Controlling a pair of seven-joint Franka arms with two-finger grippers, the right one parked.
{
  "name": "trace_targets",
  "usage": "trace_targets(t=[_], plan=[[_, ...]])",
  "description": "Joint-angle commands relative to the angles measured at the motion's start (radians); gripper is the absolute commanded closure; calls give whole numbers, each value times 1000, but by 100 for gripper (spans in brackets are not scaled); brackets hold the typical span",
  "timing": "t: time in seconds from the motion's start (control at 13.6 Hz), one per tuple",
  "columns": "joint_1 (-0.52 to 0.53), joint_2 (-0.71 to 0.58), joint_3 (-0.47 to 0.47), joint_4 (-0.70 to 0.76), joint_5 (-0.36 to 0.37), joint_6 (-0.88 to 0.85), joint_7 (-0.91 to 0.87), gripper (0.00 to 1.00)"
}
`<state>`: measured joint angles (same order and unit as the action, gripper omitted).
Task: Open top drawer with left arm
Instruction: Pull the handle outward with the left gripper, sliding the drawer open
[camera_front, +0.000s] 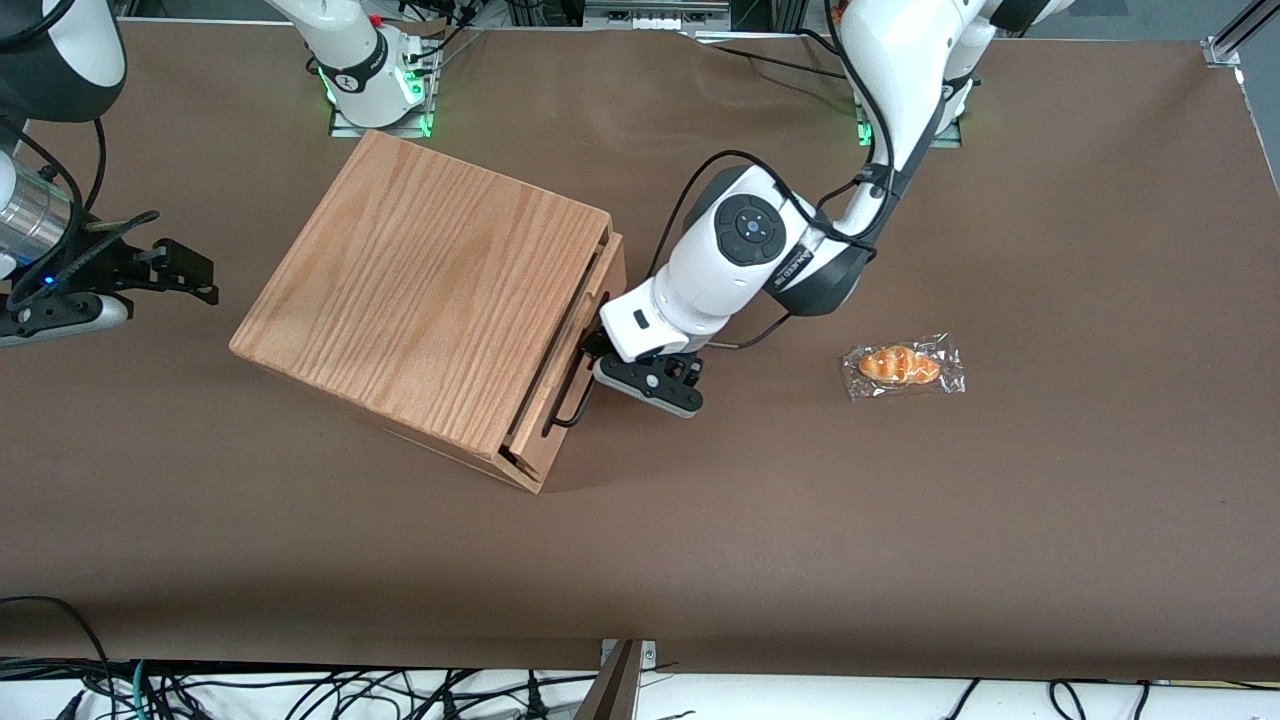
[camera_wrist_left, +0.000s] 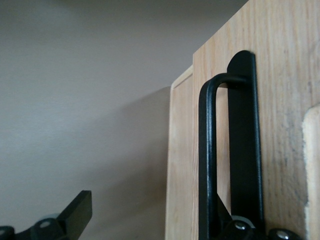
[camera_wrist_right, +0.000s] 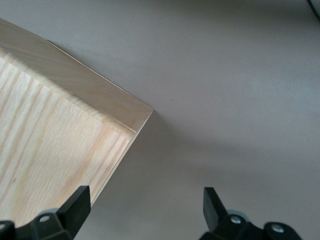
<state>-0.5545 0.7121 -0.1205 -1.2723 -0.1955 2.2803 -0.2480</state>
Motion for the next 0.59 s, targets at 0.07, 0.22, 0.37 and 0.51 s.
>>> trace_targets(t=[0.07, 0.22, 0.37, 0.51], plan=[[65, -5, 15, -7, 48, -77, 64, 0], [106, -16, 15, -7, 48, -131, 110, 0], [139, -17, 15, -5, 48, -163, 113, 0], [169, -19, 16, 1, 57, -200, 116, 0]])
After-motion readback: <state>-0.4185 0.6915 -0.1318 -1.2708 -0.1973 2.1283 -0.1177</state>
